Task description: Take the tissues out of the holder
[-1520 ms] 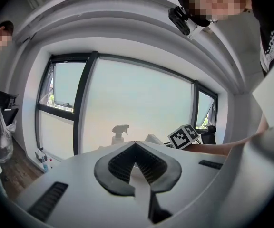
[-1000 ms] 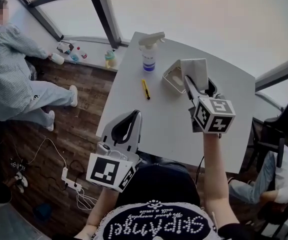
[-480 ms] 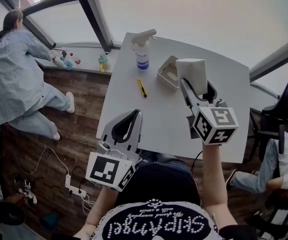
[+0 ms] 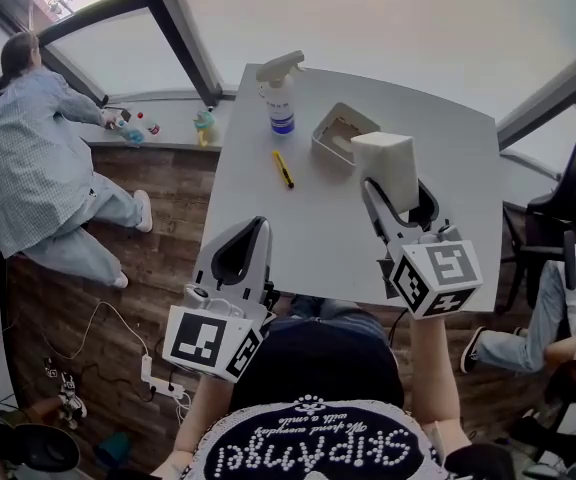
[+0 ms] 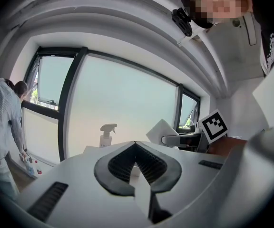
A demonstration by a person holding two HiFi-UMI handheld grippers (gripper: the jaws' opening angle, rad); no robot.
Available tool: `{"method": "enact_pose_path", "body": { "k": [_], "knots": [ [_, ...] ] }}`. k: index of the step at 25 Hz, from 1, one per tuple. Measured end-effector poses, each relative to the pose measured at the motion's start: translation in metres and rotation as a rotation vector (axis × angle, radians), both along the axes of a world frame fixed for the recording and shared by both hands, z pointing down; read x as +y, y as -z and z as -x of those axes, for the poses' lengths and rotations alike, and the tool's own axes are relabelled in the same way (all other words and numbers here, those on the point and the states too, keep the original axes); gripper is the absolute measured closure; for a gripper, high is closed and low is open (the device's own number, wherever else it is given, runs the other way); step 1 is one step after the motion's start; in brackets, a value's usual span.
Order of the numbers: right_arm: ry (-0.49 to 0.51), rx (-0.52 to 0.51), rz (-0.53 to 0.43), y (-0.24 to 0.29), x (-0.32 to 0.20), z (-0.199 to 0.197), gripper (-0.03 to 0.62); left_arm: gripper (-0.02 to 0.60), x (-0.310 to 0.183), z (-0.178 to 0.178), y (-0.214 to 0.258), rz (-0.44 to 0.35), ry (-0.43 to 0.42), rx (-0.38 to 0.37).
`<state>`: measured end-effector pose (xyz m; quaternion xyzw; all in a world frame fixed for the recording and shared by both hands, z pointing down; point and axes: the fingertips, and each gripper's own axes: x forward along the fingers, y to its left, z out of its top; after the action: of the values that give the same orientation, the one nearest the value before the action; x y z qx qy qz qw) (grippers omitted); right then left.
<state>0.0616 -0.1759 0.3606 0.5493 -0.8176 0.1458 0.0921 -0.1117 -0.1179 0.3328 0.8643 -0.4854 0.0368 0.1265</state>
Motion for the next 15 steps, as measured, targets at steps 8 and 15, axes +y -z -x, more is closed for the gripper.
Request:
{"method": "enact_pose_path", "body": {
  "k": [8, 15],
  "knots": [
    [-0.021, -0.031, 0.019, -0.002, 0.03, -0.006, 0.324, 0.58, 0.005, 0.003, 0.001, 0.002, 0.015, 0.005],
    [-0.001, -0.04, 0.042, -0.005, 0.056, -0.002, 0.324, 0.58, 0.015, 0.006, 0.01, -0.005, 0.013, -0.003]
  ]
}}
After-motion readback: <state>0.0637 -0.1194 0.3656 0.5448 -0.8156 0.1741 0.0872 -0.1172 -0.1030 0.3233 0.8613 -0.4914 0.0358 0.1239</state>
